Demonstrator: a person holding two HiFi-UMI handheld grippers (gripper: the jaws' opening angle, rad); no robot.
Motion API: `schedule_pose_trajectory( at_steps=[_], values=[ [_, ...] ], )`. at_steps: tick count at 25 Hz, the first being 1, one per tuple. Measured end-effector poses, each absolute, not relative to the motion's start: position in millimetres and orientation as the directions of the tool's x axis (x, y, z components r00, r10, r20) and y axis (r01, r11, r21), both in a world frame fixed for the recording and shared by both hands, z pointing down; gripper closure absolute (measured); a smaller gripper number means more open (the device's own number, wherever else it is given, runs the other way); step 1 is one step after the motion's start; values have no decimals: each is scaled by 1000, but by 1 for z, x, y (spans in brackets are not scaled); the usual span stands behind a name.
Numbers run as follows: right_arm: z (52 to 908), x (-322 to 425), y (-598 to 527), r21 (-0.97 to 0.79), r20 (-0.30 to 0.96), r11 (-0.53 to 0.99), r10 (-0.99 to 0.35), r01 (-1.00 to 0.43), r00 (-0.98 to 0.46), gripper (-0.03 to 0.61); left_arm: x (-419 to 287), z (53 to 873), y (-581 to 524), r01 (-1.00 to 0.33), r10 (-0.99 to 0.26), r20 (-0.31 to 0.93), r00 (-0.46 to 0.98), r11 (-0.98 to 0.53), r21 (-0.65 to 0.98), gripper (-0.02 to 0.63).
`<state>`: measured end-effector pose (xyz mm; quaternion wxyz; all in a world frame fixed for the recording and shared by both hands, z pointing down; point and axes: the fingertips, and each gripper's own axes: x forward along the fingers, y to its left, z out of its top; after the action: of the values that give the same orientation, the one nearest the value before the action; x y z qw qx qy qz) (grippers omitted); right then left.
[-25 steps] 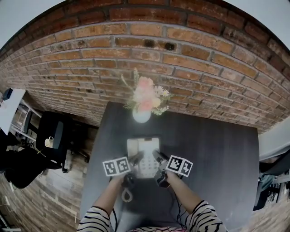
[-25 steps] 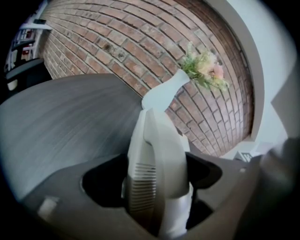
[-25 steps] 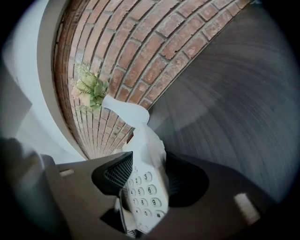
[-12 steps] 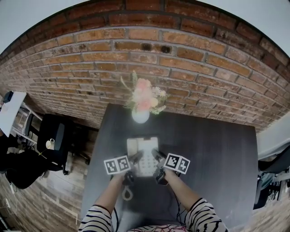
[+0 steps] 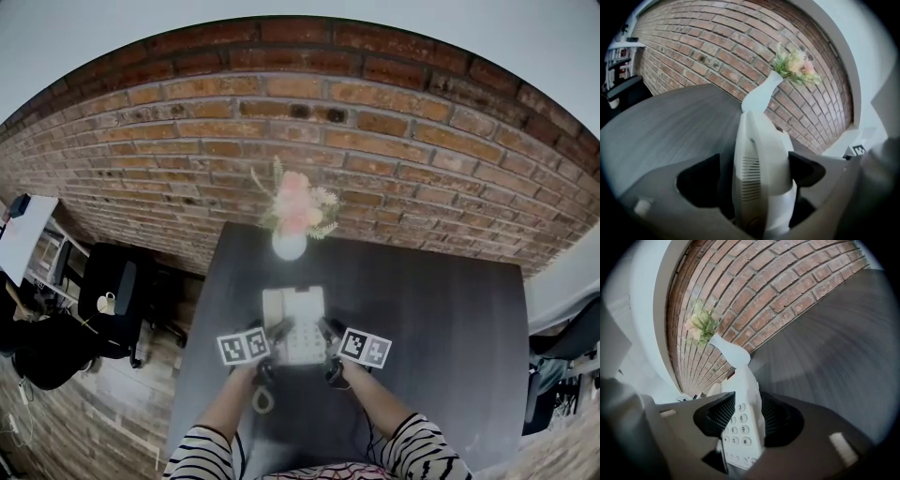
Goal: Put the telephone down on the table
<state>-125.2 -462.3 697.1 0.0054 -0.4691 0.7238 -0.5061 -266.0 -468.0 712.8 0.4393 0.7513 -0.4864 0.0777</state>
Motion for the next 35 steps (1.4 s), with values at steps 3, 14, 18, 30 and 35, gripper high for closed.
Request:
schedule_pose_trajectory(
  at_steps=[3, 14, 18, 30, 35],
  values=[
    [695, -122, -452, -736, 466, 51, -686, -675, -560, 405, -270, 708, -462, -818, -679, 546, 491, -143, 557, 158],
    [670, -113, -401, -724, 440, 104, -691, -682, -573, 418, -269, 656, -417, -844, -748, 475, 463, -209, 495, 163],
    [655, -108, -379, -717, 414, 126, -715, -686, -564, 449, -261, 635, -392, -856, -783, 424, 455, -253, 451, 188],
    [615, -83, -312, -691, 334, 188, -773, -698, -539, 574, -243, 597, -310, -851, -822, 335, 461, -303, 429, 464],
    [599, -77, -285, -682, 297, 238, -774, -691, -560, 578, -237, 576, -278, -878, -859, 289, 423, -308, 367, 553]
  ],
)
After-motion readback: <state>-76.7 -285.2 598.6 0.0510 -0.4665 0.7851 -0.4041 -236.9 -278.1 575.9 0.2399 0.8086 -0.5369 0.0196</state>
